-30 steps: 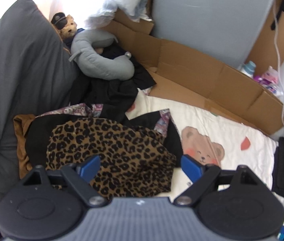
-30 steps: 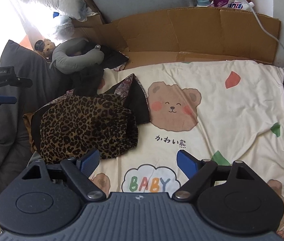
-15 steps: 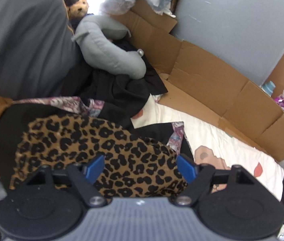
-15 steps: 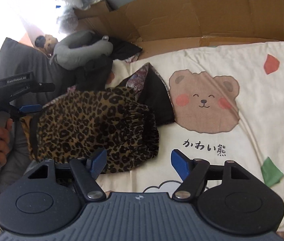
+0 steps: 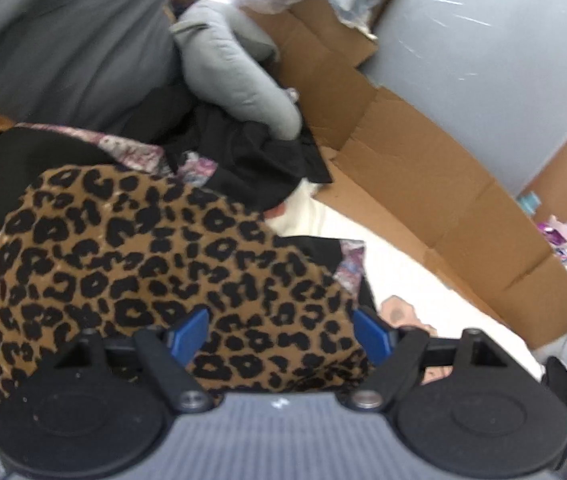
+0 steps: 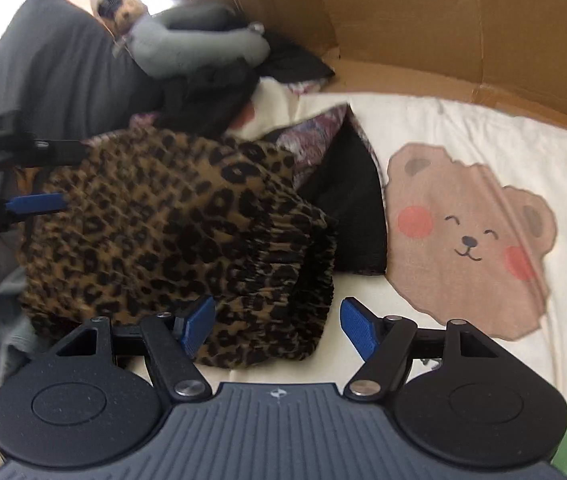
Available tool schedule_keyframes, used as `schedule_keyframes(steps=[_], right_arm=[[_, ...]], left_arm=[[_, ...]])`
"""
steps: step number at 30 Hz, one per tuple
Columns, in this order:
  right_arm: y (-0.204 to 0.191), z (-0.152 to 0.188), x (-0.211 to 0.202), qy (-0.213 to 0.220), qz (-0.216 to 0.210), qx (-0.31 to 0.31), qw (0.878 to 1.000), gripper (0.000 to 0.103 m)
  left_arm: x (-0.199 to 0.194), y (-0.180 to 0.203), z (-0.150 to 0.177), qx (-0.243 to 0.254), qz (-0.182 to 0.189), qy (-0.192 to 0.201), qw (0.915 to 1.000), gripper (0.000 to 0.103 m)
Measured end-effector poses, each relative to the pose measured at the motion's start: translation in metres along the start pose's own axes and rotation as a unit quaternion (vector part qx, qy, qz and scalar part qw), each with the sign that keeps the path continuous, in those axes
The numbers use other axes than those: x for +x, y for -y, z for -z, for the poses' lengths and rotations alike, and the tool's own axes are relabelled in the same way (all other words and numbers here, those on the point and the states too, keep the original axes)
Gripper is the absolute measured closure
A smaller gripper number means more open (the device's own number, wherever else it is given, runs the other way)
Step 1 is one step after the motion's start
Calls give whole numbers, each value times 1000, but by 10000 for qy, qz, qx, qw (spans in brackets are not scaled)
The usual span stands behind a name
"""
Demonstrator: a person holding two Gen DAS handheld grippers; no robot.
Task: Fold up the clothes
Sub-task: 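Move both tools toward the leopard-print pants on the pile, then grasp the leopard-print pants with the right tool while the left tool grasps another edge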
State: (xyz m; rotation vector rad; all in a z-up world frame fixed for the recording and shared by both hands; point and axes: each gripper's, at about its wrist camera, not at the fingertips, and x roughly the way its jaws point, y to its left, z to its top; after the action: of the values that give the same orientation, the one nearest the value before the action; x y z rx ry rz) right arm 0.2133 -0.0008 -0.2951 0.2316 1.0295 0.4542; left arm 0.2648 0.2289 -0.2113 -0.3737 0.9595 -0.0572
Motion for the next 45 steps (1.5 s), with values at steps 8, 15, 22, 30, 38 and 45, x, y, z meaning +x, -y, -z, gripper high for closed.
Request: schedule_keyframes(steps=[8,15,22,30,38,45], right_arm=[[-7,-11,42,20,-110,173,9998,44],[-1,-29,63,-67,61,167,9998,44],[1,-48,62,79,-151,-40,9998,44],[2,-58,71,-2,-33,-424,9991,35],[-4,-65,83,-42,-175,-752,9970,35],[-7,-55,57,-72,-314,-814,9962,86]], left_arm=[[11,-19,12,37,-193,-175,9997,21],[18,-24,18,51,-266,-220,9994,20],[23,-22,21,98,-247,-286,9992,20],[27,-26,27,-7,-258,-365,9990,20],[28,-34,28,-63,-327,-384,9987,20],[30,-43,28,-222,-439,-392,9980,20]])
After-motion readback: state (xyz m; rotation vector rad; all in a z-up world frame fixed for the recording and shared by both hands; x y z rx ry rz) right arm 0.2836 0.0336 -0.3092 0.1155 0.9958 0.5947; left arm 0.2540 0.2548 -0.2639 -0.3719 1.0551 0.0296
